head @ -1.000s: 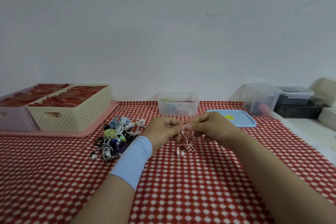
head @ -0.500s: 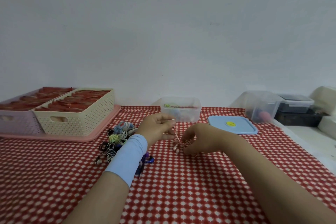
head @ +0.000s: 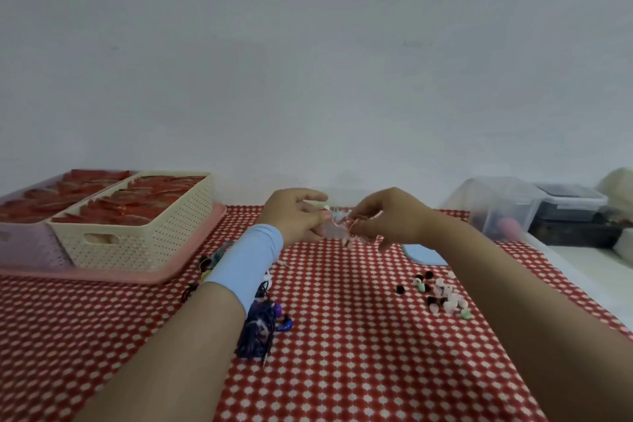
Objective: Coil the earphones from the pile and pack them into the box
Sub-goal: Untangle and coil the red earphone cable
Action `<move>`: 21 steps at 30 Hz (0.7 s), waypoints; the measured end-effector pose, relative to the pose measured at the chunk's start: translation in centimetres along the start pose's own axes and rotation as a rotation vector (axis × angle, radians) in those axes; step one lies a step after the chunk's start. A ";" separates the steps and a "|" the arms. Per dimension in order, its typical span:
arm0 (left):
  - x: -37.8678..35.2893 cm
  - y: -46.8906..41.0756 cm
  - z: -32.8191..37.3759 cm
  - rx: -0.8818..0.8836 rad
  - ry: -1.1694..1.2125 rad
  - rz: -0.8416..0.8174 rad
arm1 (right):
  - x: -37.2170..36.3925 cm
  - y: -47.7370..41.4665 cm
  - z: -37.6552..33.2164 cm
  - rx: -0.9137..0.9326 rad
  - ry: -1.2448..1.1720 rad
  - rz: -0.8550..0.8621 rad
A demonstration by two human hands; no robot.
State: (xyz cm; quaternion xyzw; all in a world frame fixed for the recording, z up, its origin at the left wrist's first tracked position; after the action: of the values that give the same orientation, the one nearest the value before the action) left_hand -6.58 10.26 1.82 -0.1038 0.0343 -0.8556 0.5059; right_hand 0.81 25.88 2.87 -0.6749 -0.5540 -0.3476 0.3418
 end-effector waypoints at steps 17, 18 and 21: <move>-2.0 -11.7 -2.9 0.001 -0.719 -0.082 | -0.6 -11.1 3.6 0.026 0.389 -0.009; -1.9 -11.8 -3.1 -0.005 -0.702 -0.087 | -0.9 -11.1 3.8 0.026 0.406 -0.031; -1.4 -11.5 -3.0 -0.035 -0.633 -0.099 | -0.5 -11.0 3.9 0.019 0.405 -0.006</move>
State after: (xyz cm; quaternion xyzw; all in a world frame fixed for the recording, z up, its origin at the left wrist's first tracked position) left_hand -16.39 16.95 0.59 -0.3752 -0.1153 -0.8035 0.4475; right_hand -9.80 30.61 1.20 -0.5864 -0.4791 -0.4721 0.4514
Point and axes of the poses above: each hand's wrist, its own y-axis away from the middle knuckle, its own x-axis out of the back of the hand, z = x × y, the point moved 9 cm from there along -y, towards the middle knuckle, and after that the axes turned 10 degrees about y, right-handed, at the moved point
